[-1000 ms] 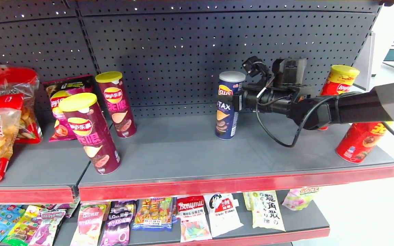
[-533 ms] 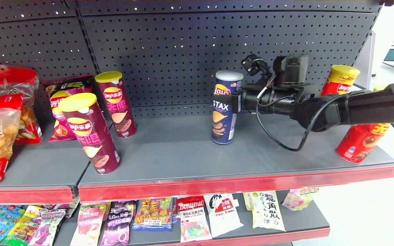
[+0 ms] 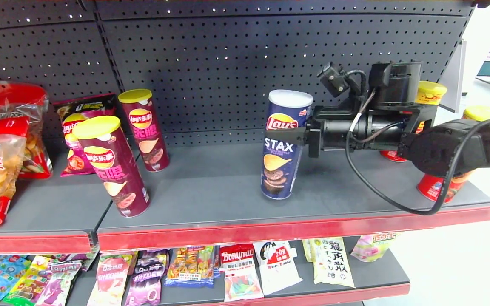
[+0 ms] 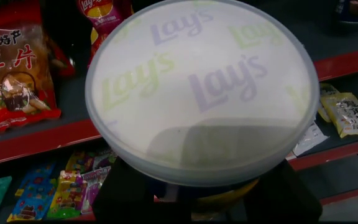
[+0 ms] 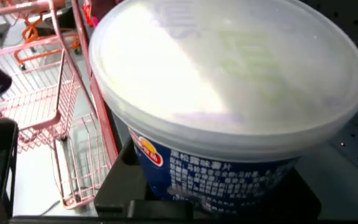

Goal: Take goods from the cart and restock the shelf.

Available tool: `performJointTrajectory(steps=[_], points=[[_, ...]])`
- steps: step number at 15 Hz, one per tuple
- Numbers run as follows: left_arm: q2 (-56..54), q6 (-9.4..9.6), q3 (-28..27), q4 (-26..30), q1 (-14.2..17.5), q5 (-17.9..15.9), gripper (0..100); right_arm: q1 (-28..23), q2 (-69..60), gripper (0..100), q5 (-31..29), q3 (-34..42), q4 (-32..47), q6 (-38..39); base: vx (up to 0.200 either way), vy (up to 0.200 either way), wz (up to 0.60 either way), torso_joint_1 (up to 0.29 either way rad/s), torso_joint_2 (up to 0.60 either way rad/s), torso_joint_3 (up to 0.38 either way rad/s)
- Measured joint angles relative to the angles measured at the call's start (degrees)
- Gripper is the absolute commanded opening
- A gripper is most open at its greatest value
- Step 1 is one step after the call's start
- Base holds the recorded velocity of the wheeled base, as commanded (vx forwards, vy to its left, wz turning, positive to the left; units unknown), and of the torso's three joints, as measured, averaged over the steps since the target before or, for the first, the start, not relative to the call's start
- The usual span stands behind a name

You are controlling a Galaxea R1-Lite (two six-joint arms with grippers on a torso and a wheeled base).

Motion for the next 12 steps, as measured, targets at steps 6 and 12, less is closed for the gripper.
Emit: performJointTrajectory(steps=[6, 12], points=[[0.04, 0.09, -0.01, 0.00, 0.00, 0.00, 0, 0.39, -0.57, 0, 3.95, 3.08, 0.02, -5.55, 0.000, 0.000, 0.00, 0.000, 0.00, 0.000], [0.04, 0.18, 0.02, 0.00, -0.02, -0.02, 0, 0.66, -1.07, 0, 4.46, 5.77, 0.16, -6.16, 0.000, 0.000, 0.00, 0.000, 0.00, 0.000]])
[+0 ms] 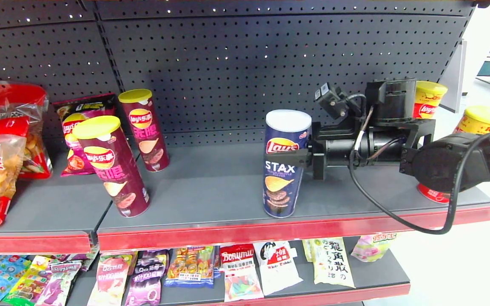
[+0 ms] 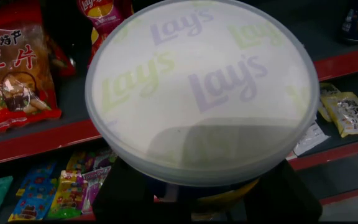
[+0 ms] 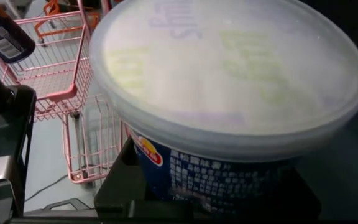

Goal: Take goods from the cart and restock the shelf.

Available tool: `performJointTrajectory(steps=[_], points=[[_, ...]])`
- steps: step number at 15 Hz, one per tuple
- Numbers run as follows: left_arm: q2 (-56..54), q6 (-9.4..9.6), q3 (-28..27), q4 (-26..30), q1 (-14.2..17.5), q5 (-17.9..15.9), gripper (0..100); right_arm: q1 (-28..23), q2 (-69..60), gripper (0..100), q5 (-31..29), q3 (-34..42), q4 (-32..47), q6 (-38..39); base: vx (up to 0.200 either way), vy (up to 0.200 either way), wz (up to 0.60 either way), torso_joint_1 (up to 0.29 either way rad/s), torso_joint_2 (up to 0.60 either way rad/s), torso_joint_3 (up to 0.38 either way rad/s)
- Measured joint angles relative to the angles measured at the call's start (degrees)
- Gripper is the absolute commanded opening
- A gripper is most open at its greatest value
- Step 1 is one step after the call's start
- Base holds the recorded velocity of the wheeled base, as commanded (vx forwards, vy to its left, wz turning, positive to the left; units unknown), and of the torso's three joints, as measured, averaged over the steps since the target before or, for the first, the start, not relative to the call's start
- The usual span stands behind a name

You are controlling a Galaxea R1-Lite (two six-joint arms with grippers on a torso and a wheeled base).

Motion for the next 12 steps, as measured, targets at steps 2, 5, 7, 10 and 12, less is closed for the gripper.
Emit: performJointTrajectory(steps=[2, 5, 7, 10, 12], points=[[0.00, 0.00, 0.00, 0.00, 0.02, 0.02, 0, -0.09, -0.22, 0, 0.00, 0.88, -0.18, -0.38, 0.000, 0.000, 0.00, 0.000, 0.00, 0.000], [0.07, 0.00, 0.00, 0.00, 0.02, 0.00, 0, -0.13, -0.99, 0, 0.37, 2.85, -0.49, -0.68, 0.000, 0.000, 0.00, 0.000, 0.00, 0.000], [0.10, 0.00, 0.00, 0.00, 0.00, 0.00, 0, -0.24, -1.21, 0, 2.39, 3.19, -0.35, -0.85, 0.000, 0.000, 0.00, 0.000, 0.00, 0.000], [0.10, 0.00, 0.00, 0.00, 0.02, 0.00, 0, -0.24, -1.38, 0, 2.99, 3.33, -0.18, -0.96, 0.000, 0.000, 0.00, 0.000, 0.00, 0.000], [0.10, -0.02, 0.00, 0.00, 0.02, 0.00, 0, -0.18, -1.49, 0, 3.23, 3.91, -0.27, -2.13, 0.000, 0.000, 0.00, 0.000, 0.00, 0.000]])
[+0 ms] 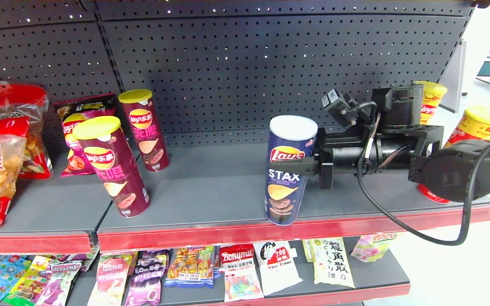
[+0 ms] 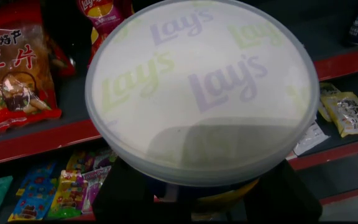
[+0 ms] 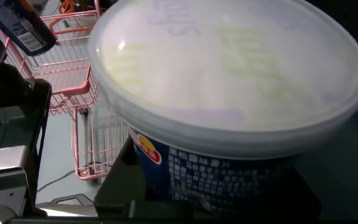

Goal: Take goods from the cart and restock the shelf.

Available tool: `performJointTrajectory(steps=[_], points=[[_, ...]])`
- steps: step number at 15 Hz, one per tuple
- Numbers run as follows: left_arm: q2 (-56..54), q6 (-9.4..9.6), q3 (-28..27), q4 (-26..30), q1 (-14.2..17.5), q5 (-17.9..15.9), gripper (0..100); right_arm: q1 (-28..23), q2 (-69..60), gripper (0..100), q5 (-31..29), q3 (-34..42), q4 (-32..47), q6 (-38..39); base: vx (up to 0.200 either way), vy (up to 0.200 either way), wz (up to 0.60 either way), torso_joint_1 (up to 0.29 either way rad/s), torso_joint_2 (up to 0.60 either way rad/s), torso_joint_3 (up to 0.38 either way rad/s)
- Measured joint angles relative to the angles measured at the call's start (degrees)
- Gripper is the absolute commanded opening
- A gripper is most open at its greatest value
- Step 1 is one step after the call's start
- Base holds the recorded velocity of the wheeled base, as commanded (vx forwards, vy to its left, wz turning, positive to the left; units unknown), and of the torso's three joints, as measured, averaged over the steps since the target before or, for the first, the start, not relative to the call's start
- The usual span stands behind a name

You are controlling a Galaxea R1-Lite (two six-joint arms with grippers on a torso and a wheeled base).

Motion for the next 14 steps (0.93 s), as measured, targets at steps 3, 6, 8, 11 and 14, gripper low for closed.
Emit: performJointTrajectory(steps=[3, 6, 8, 11, 14], points=[[-0.05, 0.02, 0.00, 0.00, 0.00, 0.00, 0, 0.05, -0.13, 0, 0.90, 0.57, -0.06, -0.77, 0.000, 0.000, 0.00, 0.000, 0.00, 0.000], [-0.05, 0.00, 0.00, -0.02, -0.02, 0.00, 0, 0.10, -0.11, 0, 0.44, 0.51, 0.02, -0.60, 0.000, 0.000, 0.00, 0.000, 0.00, 0.000], [-0.02, 0.00, -0.02, 0.00, -0.02, 0.02, 0, -0.28, 0.24, 0, 0.33, -0.65, 0.30, -0.17, 0.000, 0.000, 0.00, 0.000, 0.00, 0.000], [0.26, 0.00, -0.20, -0.16, 0.00, 0.00, 0, -2.05, 1.44, 0, 0.39, -3.43, 0.63, -0.06, 0.000, 0.000, 0.00, 0.000, 0.00, 0.000], [0.61, 0.00, -0.28, -0.27, 0.00, 0.05, 0, -2.93, 2.97, 0, 0.88, -5.44, 0.35, -0.09, 0.000, 0.000, 0.00, 0.000, 0.00, 0.000]])
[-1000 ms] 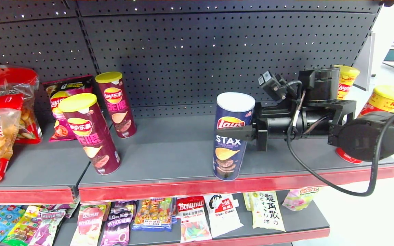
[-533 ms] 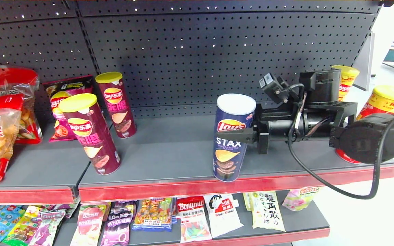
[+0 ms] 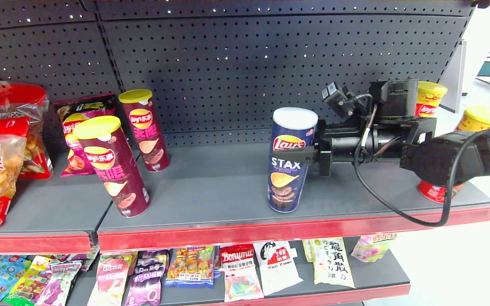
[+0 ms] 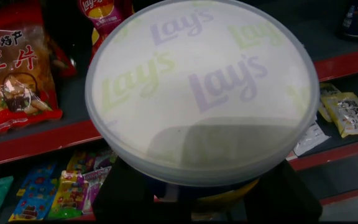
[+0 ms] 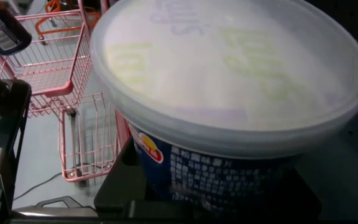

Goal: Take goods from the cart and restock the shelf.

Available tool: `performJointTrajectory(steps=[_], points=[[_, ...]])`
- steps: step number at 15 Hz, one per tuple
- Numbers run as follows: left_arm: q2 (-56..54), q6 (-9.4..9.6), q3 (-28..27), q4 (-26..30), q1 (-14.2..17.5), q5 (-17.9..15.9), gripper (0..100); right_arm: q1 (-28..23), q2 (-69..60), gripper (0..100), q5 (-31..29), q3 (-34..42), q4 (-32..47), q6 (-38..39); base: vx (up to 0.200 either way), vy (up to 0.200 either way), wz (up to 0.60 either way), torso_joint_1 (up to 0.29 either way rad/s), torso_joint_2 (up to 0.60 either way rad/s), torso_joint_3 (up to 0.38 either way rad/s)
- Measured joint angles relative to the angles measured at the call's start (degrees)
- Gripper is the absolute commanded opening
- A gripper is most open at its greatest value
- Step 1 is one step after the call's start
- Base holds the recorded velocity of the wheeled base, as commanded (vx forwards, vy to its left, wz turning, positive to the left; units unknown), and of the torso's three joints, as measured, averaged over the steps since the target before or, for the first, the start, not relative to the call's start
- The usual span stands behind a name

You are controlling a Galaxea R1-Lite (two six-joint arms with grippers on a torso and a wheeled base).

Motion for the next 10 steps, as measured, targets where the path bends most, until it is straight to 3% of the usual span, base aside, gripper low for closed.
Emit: performJointTrajectory(steps=[10], points=[[0.17, 0.02, -0.24, -0.01, -0.02, -0.02, 0, -0.24, 1.55, 0, 2.16, 1.02, -0.46, -0.41, 0.000, 0.000, 0.00, 0.000, 0.00, 0.000]])
